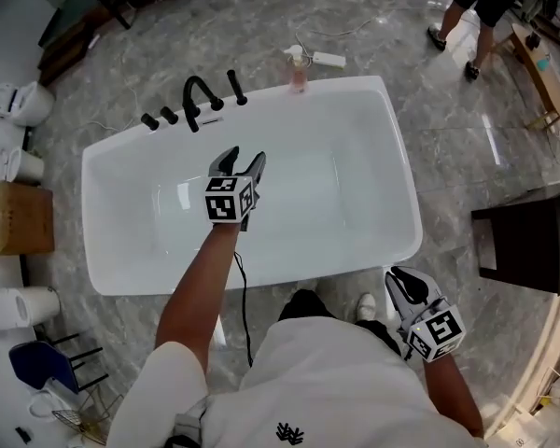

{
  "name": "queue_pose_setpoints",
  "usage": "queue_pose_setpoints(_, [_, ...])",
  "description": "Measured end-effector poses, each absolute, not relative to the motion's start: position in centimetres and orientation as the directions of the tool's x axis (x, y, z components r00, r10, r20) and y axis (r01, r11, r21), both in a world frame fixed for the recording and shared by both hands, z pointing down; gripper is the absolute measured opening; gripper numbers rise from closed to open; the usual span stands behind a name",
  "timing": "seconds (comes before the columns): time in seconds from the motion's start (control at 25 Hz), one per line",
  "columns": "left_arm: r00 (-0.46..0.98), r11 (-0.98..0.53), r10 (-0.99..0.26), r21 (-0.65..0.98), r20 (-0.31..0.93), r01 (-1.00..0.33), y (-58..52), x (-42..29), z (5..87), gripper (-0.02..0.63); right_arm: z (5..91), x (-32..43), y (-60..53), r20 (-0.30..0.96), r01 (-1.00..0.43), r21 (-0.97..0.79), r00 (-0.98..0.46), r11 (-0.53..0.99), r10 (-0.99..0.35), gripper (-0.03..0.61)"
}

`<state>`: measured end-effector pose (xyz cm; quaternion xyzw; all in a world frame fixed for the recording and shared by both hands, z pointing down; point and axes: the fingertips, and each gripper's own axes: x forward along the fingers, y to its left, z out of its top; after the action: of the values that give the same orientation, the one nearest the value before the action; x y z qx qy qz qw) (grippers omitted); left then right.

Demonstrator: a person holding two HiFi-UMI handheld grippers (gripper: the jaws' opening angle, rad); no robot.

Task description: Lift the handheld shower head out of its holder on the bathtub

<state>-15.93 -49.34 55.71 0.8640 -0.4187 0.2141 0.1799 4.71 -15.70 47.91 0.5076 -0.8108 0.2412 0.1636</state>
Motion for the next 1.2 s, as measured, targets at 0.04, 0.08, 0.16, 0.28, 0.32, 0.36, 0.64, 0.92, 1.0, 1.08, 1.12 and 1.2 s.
queue_pose_setpoints(0.04, [0.552, -0.580, -0.649, 0.128, 0.524, -0.804, -50.8, -16.3, 56.3, 0.262, 48.1, 4.4, -16.1, 0.519, -0.905, -0.226, -0.424, 0.359, -0.742, 0.058])
queue_pose_setpoints(0.08, [0.546, -0.575, -0.651, 0.128, 0.527, -0.808, -52.3, -16.5, 57.0, 0.259, 48.4, 4.2, -16.6, 0.528, -0.908, -0.229, -0.419, 0.351, -0.739, 0.058])
queue_pose_setpoints(0.16, [0.536, -0.565, -0.654, 0.127, 0.534, -0.815, -55.1, -16.8, 58.3, 0.258, 49.1, 4.0, -17.3, 0.547, -0.912, -0.237, -0.410, 0.334, -0.730, 0.058])
queue_pose_setpoints(0.28, [0.515, -0.555, -0.659, 0.108, 0.549, -0.825, -59.0, -16.8, 60.5, 0.255, 50.4, 3.7, -18.1, 0.574, -0.916, -0.251, -0.401, 0.312, -0.714, 0.058])
queue_pose_setpoints(0.32, [0.504, -0.548, -0.662, 0.101, 0.555, -0.831, -60.4, -17.0, 61.3, 0.255, 50.8, 3.6, -18.3, 0.581, -0.916, -0.254, -0.400, 0.309, -0.709, 0.058])
queue_pose_setpoints(0.36, [0.492, -0.540, -0.666, 0.094, 0.561, -0.837, -61.7, -17.2, 62.0, 0.255, 51.1, 3.5, -18.7, 0.587, -0.916, -0.257, -0.400, 0.307, -0.704, 0.058])
queue_pose_setpoints(0.64, [0.428, -0.518, -0.673, 0.029, 0.603, -0.855, -69.9, -17.8, 67.2, 0.256, 54.2, 3.9, -20.1, 0.645, -0.922, -0.285, -0.386, 0.261, -0.660, 0.058])
queue_pose_setpoints(0.92, [0.381, -0.507, -0.681, -0.026, 0.626, -0.862, -76.0, -18.0, 70.8, 0.259, 56.9, 3.5, -20.5, 0.690, -0.922, -0.304, -0.386, 0.238, -0.613, 0.058])
queue_pose_setpoints(1.0, [0.370, -0.493, -0.689, -0.029, 0.623, -0.870, -77.7, -17.9, 71.4, 0.259, 57.2, 3.6, -20.7, 0.698, -0.923, -0.306, -0.384, 0.234, -0.604, 0.058])
queue_pose_setpoints(1.08, [0.360, -0.484, -0.695, -0.034, 0.623, -0.875, -79.0, -17.8, 72.1, 0.259, 57.6, 3.8, -20.8, 0.707, -0.923, -0.304, -0.384, 0.235, -0.594, 0.058])
queue_pose_setpoints(1.12, [0.355, -0.481, -0.697, -0.039, 0.623, -0.876, -79.6, -17.7, 72.4, 0.259, 57.8, 3.9, -20.9, 0.710, -0.924, -0.303, -0.383, 0.235, -0.591, 0.058])
queue_pose_setpoints(1.2, [0.344, -0.474, -0.703, -0.050, 0.623, -0.879, -80.7, -17.6, 73.2, 0.259, 58.2, 4.0, -21.1, 0.716, -0.925, -0.300, -0.380, 0.232, -0.586, 0.058])
